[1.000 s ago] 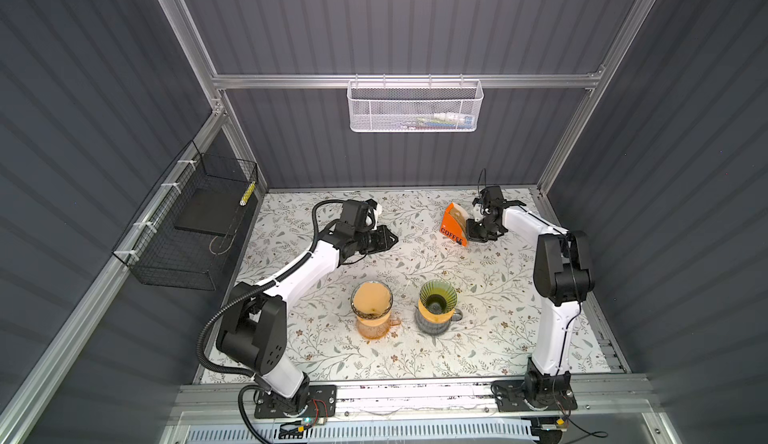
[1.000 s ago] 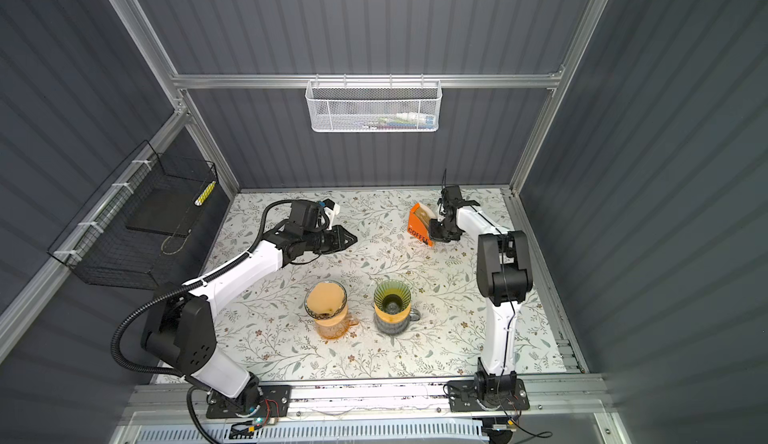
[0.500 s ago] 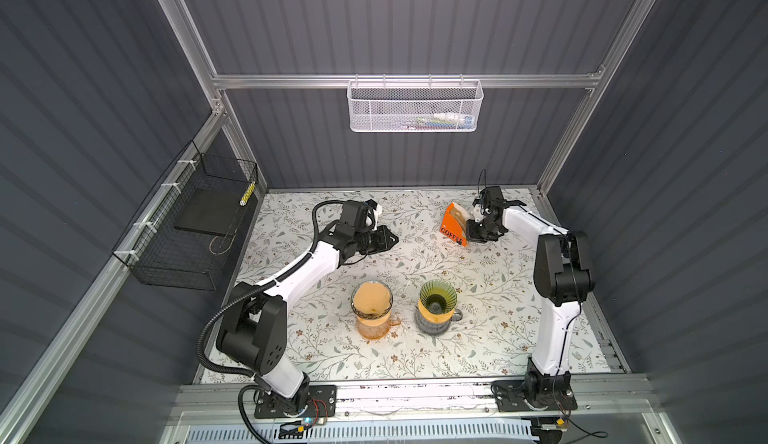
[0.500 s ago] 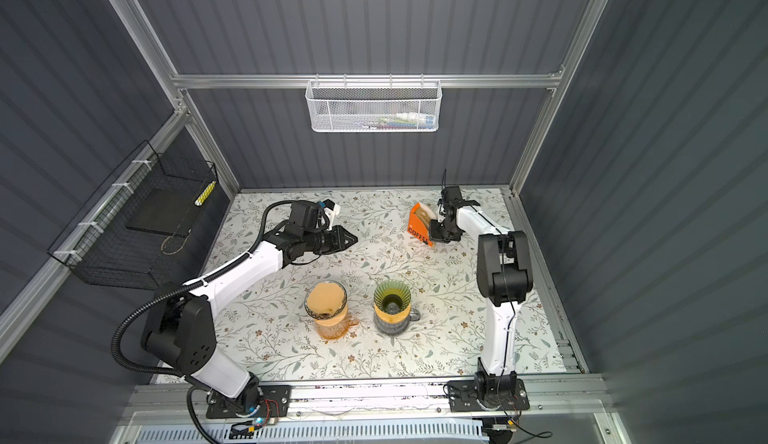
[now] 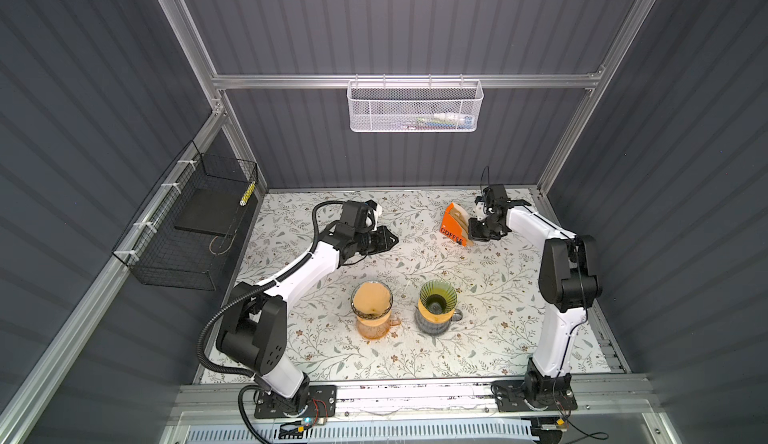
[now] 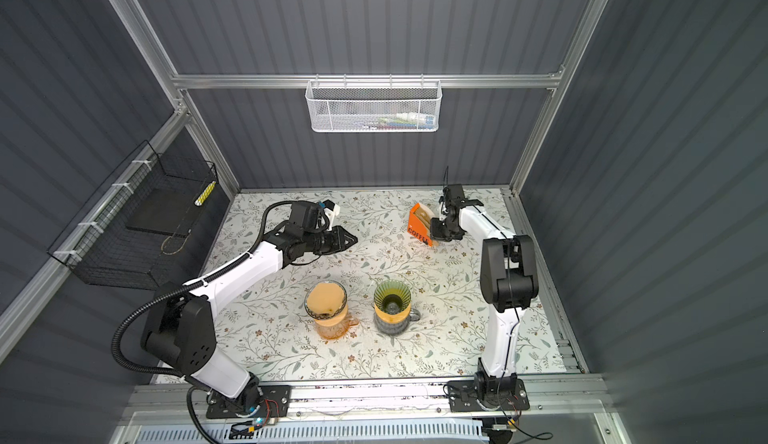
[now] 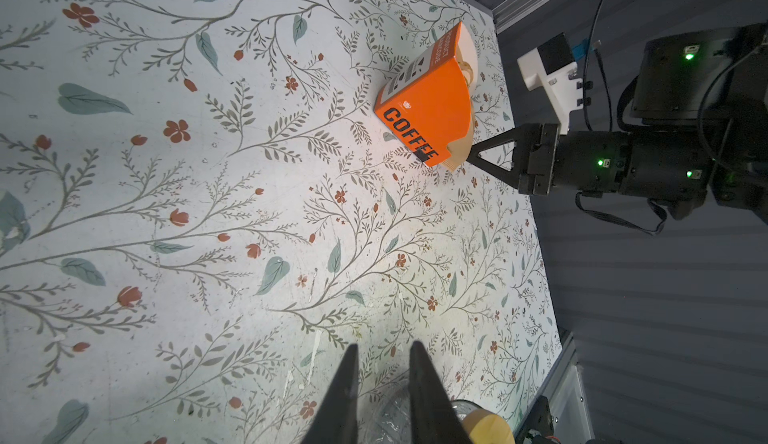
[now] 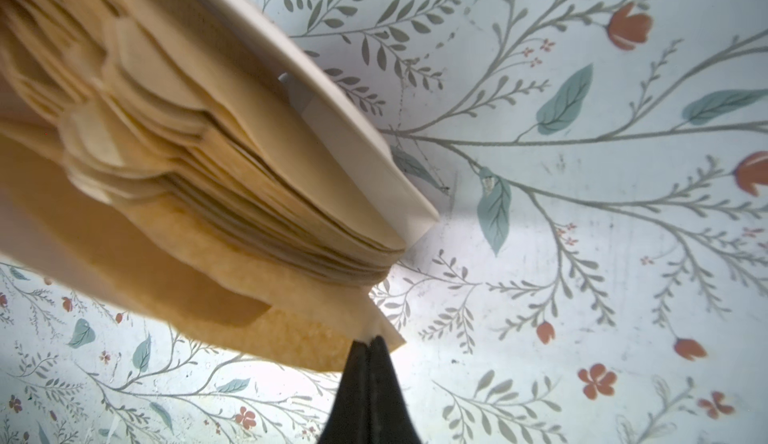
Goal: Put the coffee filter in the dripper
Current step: 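Pull one brown paper filter out of the COFFEE box with the right gripper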
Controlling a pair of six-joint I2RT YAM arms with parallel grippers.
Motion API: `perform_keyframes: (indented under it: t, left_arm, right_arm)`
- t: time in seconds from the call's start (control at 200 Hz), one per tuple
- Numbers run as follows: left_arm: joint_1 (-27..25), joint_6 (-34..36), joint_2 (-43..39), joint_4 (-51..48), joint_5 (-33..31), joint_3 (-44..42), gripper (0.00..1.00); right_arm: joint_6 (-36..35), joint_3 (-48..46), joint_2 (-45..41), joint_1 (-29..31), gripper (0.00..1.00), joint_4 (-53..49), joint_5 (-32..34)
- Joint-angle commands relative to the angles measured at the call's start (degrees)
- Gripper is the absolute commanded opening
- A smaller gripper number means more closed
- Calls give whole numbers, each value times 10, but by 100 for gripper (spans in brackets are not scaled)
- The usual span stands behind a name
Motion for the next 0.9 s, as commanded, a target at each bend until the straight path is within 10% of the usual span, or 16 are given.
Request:
perform_keyframes:
  t: [0.0, 0.896]
  left_arm:
    - [5, -6, -19, 0, 4, -5, 23]
    - [5, -6, -44, 13, -13, -23, 24]
  right_arm:
    - [0, -15, -21, 4, 0, -11, 4]
    - [5, -113, -141, 16, 0, -10, -10]
